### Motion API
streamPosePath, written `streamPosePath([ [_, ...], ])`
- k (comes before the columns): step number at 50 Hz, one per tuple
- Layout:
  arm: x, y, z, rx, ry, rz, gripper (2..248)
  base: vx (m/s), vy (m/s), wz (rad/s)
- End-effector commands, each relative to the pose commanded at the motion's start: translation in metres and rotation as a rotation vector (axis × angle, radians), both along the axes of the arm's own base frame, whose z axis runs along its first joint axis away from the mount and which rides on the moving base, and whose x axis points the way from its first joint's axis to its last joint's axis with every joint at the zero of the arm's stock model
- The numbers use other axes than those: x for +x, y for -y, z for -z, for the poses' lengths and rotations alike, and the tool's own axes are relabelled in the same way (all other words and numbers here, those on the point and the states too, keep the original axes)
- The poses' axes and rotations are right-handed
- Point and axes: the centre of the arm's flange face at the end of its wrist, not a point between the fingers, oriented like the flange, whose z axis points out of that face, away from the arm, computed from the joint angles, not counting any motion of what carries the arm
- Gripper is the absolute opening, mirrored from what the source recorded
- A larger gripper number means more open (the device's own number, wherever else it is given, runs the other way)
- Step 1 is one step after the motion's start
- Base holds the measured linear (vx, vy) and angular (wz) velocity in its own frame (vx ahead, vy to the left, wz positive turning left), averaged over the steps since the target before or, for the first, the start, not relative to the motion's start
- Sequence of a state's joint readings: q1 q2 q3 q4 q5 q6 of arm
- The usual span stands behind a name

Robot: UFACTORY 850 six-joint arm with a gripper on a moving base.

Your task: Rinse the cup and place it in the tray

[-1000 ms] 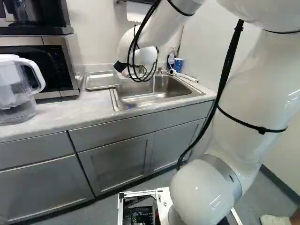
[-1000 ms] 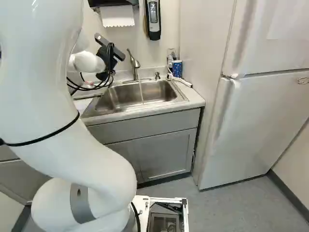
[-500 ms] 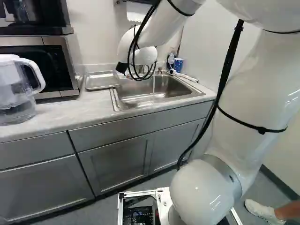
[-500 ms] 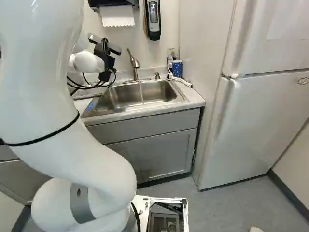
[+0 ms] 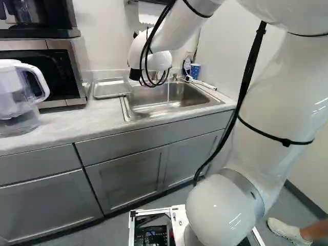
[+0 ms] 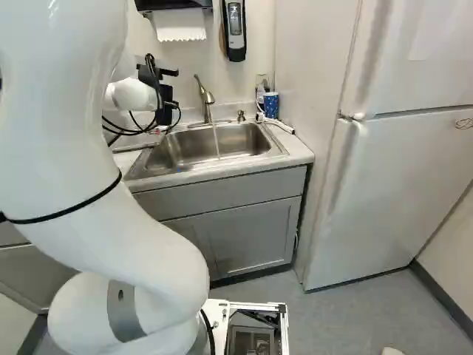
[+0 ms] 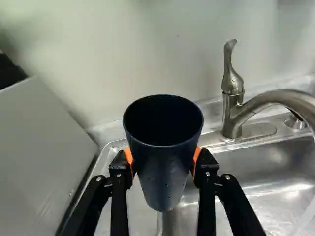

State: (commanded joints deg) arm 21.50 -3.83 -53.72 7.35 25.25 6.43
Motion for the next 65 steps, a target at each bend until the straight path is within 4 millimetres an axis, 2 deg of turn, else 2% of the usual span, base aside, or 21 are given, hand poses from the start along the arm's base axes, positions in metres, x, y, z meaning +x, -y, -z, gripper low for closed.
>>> streamPosePath([
  [20,0.001,-0.006,0.000,-0.158,0.053,-0.054,125,0.000,0.000,0.000],
  [52,0.016,-0.057,0.001,-0.154,0.064,-0.126,125,0.000,0.000,0.000],
  [65,0.023,-0.080,0.012,-0.171,0.059,-0.168,125,0.000,0.000,0.000],
])
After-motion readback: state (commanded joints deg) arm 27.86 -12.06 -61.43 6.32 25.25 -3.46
